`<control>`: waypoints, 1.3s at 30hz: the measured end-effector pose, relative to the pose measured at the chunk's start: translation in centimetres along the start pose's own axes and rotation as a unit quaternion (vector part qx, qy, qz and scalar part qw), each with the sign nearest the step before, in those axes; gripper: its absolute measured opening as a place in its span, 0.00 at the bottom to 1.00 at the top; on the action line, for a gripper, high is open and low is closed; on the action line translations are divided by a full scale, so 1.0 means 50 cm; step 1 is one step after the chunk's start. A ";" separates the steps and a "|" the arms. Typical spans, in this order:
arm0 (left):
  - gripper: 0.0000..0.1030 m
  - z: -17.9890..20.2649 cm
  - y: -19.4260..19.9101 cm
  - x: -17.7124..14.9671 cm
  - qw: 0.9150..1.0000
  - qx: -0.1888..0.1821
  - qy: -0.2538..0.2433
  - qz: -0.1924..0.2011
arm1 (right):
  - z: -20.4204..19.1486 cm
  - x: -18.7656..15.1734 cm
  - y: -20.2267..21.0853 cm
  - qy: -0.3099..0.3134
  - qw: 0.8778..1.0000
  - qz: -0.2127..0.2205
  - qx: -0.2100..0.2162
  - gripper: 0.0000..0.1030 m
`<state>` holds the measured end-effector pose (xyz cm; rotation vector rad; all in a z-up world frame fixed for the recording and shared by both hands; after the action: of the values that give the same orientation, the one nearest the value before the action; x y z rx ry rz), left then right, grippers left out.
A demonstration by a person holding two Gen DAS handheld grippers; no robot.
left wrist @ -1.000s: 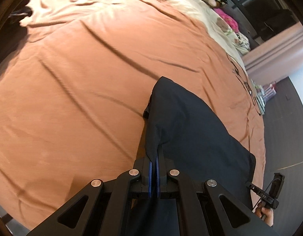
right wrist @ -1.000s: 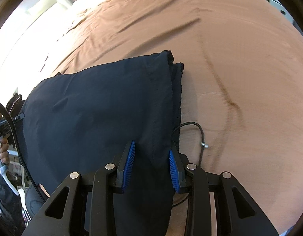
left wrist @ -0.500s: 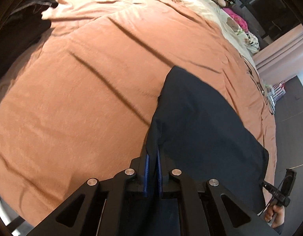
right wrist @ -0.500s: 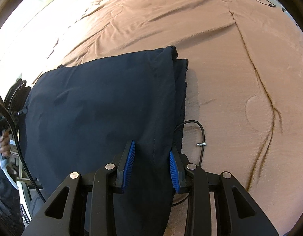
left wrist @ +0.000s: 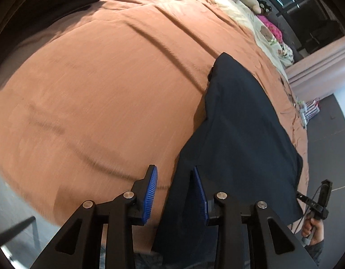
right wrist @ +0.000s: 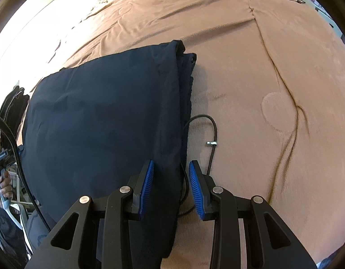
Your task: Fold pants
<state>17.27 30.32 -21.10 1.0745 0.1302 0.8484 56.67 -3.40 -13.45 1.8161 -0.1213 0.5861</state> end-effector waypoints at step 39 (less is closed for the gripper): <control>0.37 -0.074 0.026 -0.121 0.968 -0.196 0.146 0.054 | 0.010 -0.023 0.002 0.009 1.000 0.000 0.019 0.30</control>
<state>10.64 29.23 -23.68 0.5865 0.1444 1.0766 55.82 -4.15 -13.97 1.8465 -0.0981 0.6073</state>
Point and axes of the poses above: each gripper's, at about its wrist camera, not at the fingertips, and y roughly against the way its jaws point, z to its right, x to its top, the point moved 3 cm from there along -y, roughly the way its jaws point, and after that the axes turned 1 degree about -y, right-handed, at the moved point
